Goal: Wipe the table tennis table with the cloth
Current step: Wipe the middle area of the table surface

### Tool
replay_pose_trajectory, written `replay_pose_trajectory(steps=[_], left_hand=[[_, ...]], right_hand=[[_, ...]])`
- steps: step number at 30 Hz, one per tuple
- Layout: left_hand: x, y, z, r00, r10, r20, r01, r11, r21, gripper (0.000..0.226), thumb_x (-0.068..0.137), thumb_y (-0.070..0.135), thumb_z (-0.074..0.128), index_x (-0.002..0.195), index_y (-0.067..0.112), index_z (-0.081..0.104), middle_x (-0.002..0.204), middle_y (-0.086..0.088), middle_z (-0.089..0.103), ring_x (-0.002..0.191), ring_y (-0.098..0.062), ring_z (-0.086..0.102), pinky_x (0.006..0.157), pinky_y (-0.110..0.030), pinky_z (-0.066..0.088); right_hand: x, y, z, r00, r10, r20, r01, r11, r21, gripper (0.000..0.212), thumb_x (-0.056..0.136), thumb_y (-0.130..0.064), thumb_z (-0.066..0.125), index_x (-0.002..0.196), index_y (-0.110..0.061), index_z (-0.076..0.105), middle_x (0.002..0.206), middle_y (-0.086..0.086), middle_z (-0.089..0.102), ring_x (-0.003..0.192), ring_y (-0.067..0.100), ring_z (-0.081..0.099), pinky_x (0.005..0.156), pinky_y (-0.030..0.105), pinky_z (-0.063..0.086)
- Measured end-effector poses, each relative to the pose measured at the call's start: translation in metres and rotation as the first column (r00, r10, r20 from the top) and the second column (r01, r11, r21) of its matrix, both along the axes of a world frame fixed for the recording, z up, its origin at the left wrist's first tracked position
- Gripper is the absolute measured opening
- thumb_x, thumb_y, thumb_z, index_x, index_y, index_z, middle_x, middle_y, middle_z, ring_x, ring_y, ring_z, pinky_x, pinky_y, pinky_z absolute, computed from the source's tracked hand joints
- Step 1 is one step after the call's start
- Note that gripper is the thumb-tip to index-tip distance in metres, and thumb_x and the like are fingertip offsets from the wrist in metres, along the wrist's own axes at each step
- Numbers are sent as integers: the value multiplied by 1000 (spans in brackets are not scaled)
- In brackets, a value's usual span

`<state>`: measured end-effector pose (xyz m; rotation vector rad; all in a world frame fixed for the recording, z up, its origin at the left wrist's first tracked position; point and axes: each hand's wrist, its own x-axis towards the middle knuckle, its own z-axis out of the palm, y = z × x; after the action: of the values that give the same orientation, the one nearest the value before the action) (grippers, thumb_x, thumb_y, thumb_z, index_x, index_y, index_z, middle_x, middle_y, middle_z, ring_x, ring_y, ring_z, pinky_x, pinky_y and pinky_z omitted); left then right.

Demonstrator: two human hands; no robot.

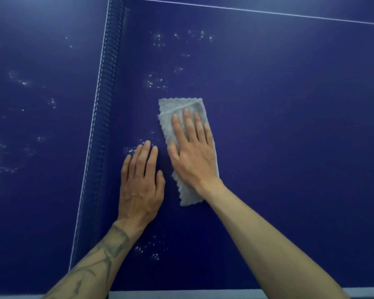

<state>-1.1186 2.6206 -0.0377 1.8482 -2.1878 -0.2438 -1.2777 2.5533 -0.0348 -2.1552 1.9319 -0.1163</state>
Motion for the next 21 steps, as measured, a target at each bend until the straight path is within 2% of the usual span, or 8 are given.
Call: replay_pose_trajectory(steps=[2, 6, 9, 12, 14, 16, 18, 21], left_hand=[[-3, -21, 5, 999, 34, -8, -34, 999, 13, 55, 106, 21, 41, 158, 3, 38, 168, -15, 31, 157, -31, 29, 130, -49, 18], [-6, -73, 9, 998, 66, 13, -67, 997, 43, 55, 107, 22, 42, 158, 3, 38, 169, -16, 30, 157, -32, 28, 130, -50, 18], [-14, -113, 8, 997, 73, 19, -74, 996, 43, 55, 108, 22, 46, 160, 4, 36, 170, -15, 28, 158, -32, 26, 131, -49, 16], [-20, -137, 1, 994, 106, 20, -106, 993, 47, 56, 109, 26, 42, 161, 5, 34, 171, -15, 26, 159, -31, 23, 131, -48, 13], [-20, -141, -4, 995, 96, 41, -98, 994, 43, 56, 109, 28, 39, 161, 5, 34, 171, -14, 27, 159, -30, 21, 131, -48, 12], [-20, -142, -5, 994, 100, 41, -101, 995, 26, 56, 108, 28, 39, 160, 6, 36, 170, -14, 29, 159, -29, 22, 131, -48, 13], [-19, -142, -4, 993, 112, 29, -113, 993, 25, 56, 107, 28, 40, 159, 6, 37, 169, -13, 30, 159, -29, 22, 131, -47, 13], [-19, -144, -1, 992, 121, 23, -122, 992, 31, 56, 108, 26, 44, 159, 6, 37, 170, -12, 29, 159, -27, 21, 132, -46, 12]], right_hand=[[-29, 6, 0, 1000, -11, -26, 11, 1000, 15, 69, 108, -44, 28, 171, -24, 10, 179, 5, -1, 165, 22, -5, 134, 47, 6], [-80, -31, 6, 958, -285, -43, 288, 954, 78, 68, 109, -43, 22, 171, -26, 3, 179, 4, -6, 165, 22, -9, 134, 48, 1], [-67, -84, 8, 911, -413, -17, 413, 909, 54, 67, 111, -42, 22, 171, -23, 0, 179, 6, -8, 165, 25, -9, 133, 49, -2], [-34, -99, 3, 946, -324, -6, 324, 945, 41, 68, 109, -43, 22, 171, -23, 2, 179, 7, -5, 165, 27, -7, 133, 49, -2], [-22, -78, 0, 992, -127, -13, 127, 992, 11, 68, 108, -43, 22, 171, -23, 7, 179, 7, -2, 165, 26, -5, 134, 47, -1], [-34, -58, -3, 999, 31, -29, -31, 999, -10, 68, 108, -44, 24, 171, -24, 10, 179, 5, -1, 165, 23, -5, 134, 45, 0], [-61, -55, -4, 999, -4, -40, 5, 1000, 13, 69, 107, -46, 26, 171, -27, 9, 180, 2, -1, 165, 20, -5, 134, 44, 0], [-95, -84, 2, 965, -257, -47, 260, 964, 56, 69, 107, -46, 23, 171, -27, 5, 179, 2, -4, 165, 22, -6, 134, 46, -1]])
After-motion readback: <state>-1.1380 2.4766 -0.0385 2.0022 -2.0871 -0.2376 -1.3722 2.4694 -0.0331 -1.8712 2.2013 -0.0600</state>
